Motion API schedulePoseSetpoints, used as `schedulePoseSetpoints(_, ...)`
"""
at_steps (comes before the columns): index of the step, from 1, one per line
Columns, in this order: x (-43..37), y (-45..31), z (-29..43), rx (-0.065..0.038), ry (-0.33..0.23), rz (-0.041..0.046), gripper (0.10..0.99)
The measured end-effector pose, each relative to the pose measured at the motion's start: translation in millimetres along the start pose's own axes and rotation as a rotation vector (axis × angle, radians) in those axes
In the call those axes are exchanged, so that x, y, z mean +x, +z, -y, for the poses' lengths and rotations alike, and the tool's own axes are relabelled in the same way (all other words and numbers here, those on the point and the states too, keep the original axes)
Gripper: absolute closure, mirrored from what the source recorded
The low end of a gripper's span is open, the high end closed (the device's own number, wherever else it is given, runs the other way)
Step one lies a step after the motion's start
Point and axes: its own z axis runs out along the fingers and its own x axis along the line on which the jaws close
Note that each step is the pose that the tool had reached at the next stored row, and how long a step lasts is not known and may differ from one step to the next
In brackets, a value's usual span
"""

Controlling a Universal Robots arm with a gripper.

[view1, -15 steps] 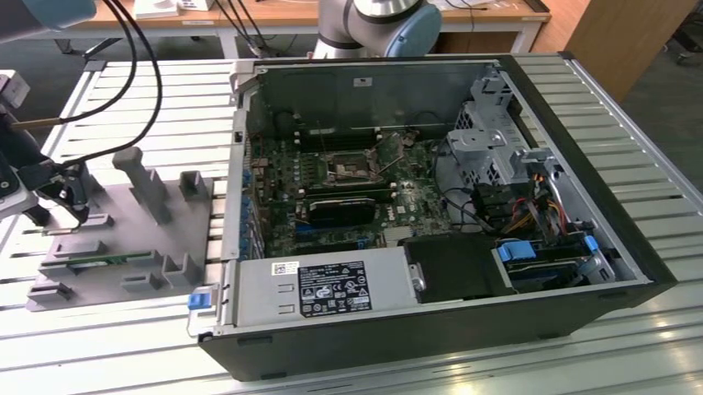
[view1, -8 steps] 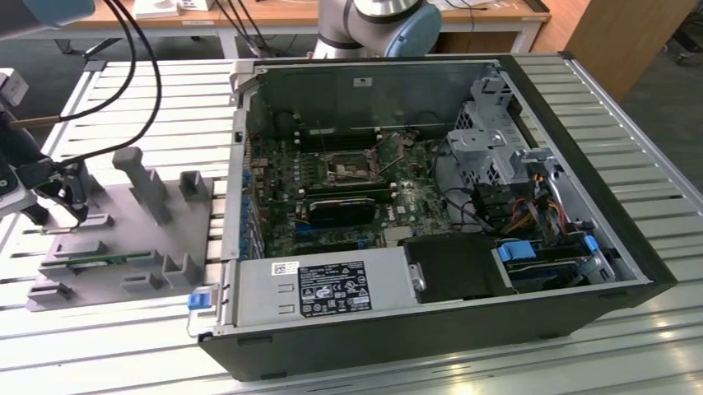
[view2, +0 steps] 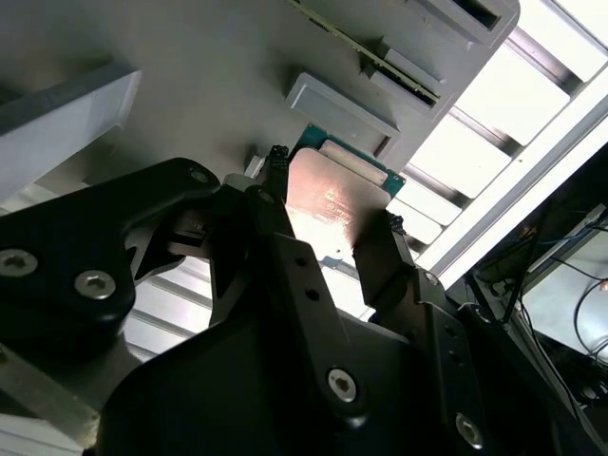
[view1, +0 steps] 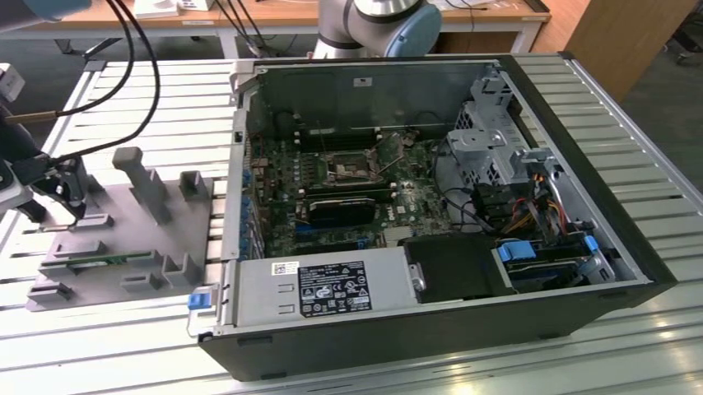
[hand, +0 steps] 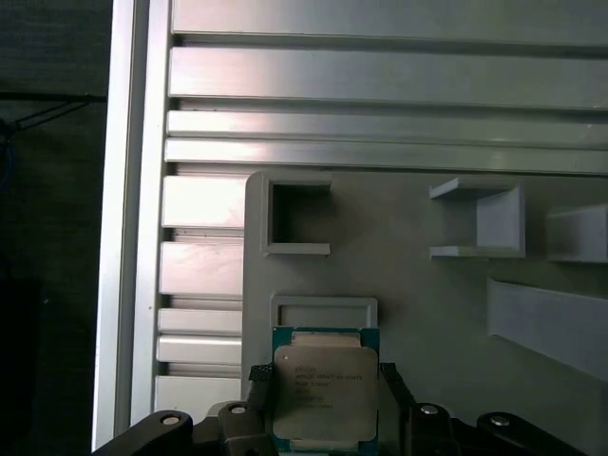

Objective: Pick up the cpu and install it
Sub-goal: 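Pick up the cpu and move it towards the insertion slot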

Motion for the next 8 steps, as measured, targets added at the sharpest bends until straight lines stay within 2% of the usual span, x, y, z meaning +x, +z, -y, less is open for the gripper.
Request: schedulePoseSetpoints(8,0.0,-4.8,-0.2,0.000,0.000,-0.0001,0.557)
